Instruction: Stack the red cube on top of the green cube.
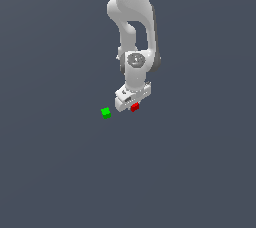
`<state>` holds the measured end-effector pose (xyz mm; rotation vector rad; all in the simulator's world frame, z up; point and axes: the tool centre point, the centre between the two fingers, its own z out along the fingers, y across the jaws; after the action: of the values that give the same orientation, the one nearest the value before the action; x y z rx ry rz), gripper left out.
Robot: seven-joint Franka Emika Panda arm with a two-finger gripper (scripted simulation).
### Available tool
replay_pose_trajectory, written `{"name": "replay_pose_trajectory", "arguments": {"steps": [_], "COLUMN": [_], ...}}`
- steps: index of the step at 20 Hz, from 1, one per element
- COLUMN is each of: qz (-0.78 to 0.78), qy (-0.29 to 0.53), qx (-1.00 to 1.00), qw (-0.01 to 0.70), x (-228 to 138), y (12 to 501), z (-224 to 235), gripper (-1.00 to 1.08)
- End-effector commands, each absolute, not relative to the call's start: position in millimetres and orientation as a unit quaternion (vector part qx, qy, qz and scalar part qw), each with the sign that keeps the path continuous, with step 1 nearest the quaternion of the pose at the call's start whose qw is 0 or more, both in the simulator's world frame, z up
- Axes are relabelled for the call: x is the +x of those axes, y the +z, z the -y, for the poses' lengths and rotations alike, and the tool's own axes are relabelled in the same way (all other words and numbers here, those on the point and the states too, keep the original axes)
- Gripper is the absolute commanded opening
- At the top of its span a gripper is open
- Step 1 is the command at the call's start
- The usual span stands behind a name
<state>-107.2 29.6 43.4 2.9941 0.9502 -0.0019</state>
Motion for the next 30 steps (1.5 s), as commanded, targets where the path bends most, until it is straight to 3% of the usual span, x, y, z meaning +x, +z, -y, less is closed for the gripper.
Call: {"name": "replay_pose_trajectory", "arguments": {"steps": [1, 14, 22, 30], "qz": [-0.303, -0.303, -0.303, -0.303], "qy": [0.000, 0.000, 0.000, 0.000], "qx": [0.953, 0.953, 0.953, 0.953], "qw": [0.000, 0.000, 0.000, 0.001], "x": [-107.2, -106.5, -105.0, -96.8], "y": [57.2, 118.1, 116.7, 99.6], "z": [-29.6, -30.4, -24.7, 19.4], "gripper": [-1.00, -1.00, -1.00, -1.00]}}
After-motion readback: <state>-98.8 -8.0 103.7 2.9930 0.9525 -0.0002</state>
